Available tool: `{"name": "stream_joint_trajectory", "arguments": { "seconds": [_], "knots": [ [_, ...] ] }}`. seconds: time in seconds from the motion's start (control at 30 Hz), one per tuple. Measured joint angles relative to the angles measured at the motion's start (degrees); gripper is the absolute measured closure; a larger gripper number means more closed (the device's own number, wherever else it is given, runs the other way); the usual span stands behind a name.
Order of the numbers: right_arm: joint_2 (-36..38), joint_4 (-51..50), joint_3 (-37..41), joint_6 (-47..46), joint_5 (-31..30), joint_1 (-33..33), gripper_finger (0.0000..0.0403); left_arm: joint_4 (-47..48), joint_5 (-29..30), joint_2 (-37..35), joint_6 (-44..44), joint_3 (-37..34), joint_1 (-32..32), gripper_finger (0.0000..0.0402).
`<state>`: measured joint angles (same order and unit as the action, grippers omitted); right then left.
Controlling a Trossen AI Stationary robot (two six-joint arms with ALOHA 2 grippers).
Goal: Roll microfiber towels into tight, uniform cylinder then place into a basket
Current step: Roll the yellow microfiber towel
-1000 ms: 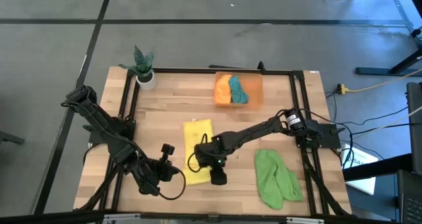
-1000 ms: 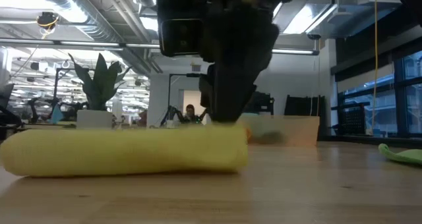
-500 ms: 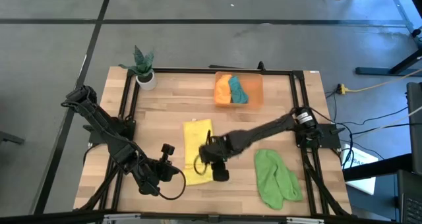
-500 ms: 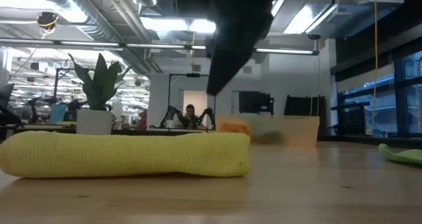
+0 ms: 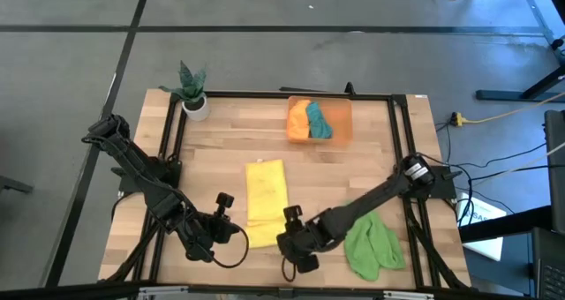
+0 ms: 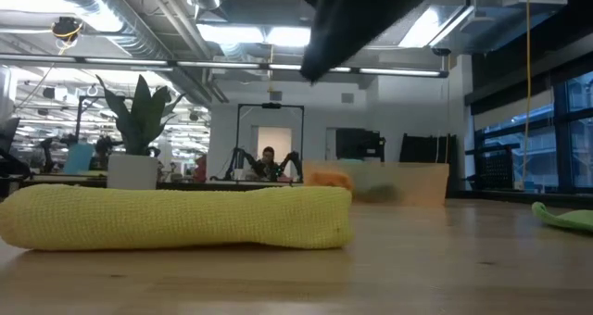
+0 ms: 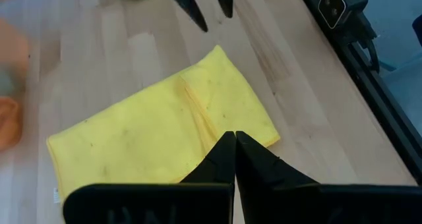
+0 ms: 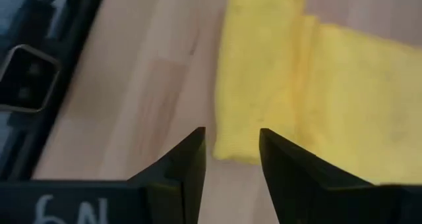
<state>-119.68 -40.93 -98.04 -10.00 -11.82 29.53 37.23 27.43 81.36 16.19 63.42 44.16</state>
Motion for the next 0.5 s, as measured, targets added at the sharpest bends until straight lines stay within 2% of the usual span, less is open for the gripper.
{"name": "stream_joint_trajectory", "arguments": {
  "seconds": [0.1, 0.5],
  "knots": [
    [0.0, 0.45, 0.0, 1.36, -3.49, 1.0, 0.026, -0.2, 0.1, 0.0, -3.91, 0.0, -0.21, 0.0401],
    [0.0, 0.57, 0.0, 1.31, -3.64, 2.62, 0.026, -2.9, 0.38, 0.0, -4.69, 0.0, -0.37, 0.0401]
  ]
}}
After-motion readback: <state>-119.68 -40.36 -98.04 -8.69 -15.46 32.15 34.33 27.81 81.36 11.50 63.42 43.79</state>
